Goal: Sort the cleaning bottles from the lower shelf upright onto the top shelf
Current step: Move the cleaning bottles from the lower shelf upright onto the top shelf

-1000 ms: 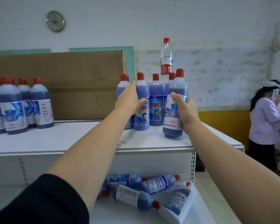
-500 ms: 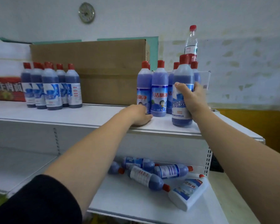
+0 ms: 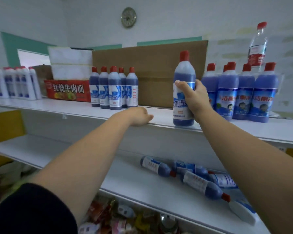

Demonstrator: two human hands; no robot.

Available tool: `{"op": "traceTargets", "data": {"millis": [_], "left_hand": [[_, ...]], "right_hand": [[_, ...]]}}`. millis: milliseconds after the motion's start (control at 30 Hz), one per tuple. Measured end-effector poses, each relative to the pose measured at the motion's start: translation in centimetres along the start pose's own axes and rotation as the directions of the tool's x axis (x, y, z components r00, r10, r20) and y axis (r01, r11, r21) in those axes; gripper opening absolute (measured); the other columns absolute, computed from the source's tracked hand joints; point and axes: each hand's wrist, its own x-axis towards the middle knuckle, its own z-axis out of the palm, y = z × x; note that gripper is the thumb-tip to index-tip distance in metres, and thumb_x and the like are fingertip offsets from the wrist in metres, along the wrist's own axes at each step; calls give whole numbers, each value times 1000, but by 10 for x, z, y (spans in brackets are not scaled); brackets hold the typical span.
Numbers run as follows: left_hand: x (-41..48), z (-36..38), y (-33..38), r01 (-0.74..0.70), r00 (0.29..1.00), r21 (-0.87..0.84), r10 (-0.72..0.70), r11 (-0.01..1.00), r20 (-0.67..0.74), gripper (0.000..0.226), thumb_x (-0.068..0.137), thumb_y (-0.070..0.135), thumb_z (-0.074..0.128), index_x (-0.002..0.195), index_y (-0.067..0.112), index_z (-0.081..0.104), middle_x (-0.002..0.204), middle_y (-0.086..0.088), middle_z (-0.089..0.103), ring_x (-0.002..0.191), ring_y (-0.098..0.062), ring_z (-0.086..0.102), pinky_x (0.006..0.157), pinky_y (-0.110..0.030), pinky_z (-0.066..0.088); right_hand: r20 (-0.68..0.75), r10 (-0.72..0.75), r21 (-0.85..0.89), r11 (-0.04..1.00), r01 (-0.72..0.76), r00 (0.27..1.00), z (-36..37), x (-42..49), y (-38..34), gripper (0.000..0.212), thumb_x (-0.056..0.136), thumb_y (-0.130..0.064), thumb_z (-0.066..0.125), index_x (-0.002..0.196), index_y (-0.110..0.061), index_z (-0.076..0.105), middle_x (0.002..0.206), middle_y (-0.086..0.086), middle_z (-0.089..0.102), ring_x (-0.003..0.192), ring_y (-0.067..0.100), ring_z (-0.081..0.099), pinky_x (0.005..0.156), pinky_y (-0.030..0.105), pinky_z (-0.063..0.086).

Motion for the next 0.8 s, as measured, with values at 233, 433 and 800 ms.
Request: {"op": "traceTargets", "data": {"millis": [233,433,800], "left_hand": [[-17,-30,-119,38,998,37,-36,999,-49,53,105,48,37,146,16,49,150,-9,48,135,-28,46,106,-38,36],[-7,-39,-176,14,998,26,-12,1000,-63,48,105,46,38,137,16,57,142,-8,55,127,-27,51,100,-36,39],[76,-30,-214,-34,999,-38,33,999,-34,48,104,45,40,140,17,56,143,-6,56,127,-25,52,106,-39,38]], "right_hand": [[0,-24,51,998,24,1000,104,-13,-13,38,86,-40,72,114,-20,56,105,7,69,90,21,72,81,38,61],[-22,-39,46,998,40,999,160,-8,-14,32,86,-39,72,108,-23,56,104,6,69,92,20,72,81,38,61],[-7,20,13,1000,-20,1000,217,68,21,45,88,-40,71,123,-18,53,109,4,68,93,20,70,84,41,60]]}}
